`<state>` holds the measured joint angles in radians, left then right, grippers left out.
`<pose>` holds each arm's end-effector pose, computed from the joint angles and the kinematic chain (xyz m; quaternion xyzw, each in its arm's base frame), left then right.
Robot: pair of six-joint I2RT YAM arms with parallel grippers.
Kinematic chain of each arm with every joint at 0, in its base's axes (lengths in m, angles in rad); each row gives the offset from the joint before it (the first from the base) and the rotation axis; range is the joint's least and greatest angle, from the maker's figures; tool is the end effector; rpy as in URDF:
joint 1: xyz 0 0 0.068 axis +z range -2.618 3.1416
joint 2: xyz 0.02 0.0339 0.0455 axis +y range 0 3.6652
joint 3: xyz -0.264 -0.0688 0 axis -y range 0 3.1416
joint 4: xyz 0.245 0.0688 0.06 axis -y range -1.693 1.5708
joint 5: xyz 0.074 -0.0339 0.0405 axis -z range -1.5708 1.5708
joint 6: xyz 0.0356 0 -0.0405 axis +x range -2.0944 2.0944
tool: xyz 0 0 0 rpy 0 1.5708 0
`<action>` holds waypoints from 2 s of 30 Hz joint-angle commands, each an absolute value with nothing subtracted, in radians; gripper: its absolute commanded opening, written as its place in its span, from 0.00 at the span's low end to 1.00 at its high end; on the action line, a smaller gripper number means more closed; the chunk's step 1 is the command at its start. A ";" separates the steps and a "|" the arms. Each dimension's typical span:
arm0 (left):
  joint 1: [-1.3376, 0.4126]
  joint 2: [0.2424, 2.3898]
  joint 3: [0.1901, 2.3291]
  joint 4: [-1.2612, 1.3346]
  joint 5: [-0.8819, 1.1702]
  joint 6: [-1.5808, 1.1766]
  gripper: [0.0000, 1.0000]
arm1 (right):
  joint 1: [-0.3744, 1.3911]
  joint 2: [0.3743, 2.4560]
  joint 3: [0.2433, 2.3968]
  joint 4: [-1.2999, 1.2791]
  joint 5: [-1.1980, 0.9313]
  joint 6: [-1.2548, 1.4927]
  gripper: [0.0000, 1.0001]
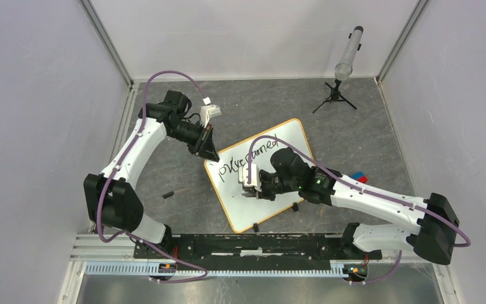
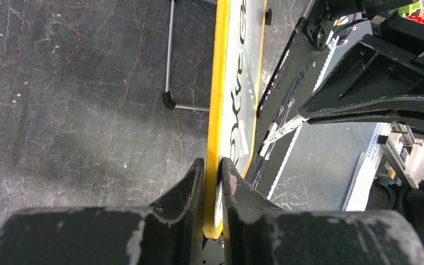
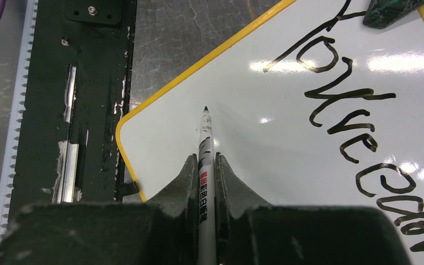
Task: Write a sentence on the whiteboard
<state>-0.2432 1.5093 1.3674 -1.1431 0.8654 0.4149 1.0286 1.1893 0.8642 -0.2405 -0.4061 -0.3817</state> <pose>0.2673 -0.0943 0.3086 0.3469 0.8311 -0.4024 0.1644 0.1237 0.2326 0.2799 -0.6303 0.5907 0.3175 0.3912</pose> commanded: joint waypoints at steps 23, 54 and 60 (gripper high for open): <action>-0.243 1.500 1.361 -1.118 0.841 0.417 0.02 | 0.957 1.154 0.857 -0.283 -0.294 -0.438 0.00; -0.244 1.498 1.367 -1.117 0.847 0.420 0.02 | 0.959 1.211 0.922 -0.272 -0.346 -0.416 0.00; -0.245 1.503 1.367 -1.119 0.850 0.421 0.02 | 0.963 1.192 0.884 -0.297 -0.359 -0.419 0.00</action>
<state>-0.2432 1.5093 1.3674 -1.1423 0.8661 0.4149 0.9558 1.2213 0.9142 -0.2920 -0.3626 -0.4137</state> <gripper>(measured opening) 0.207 0.144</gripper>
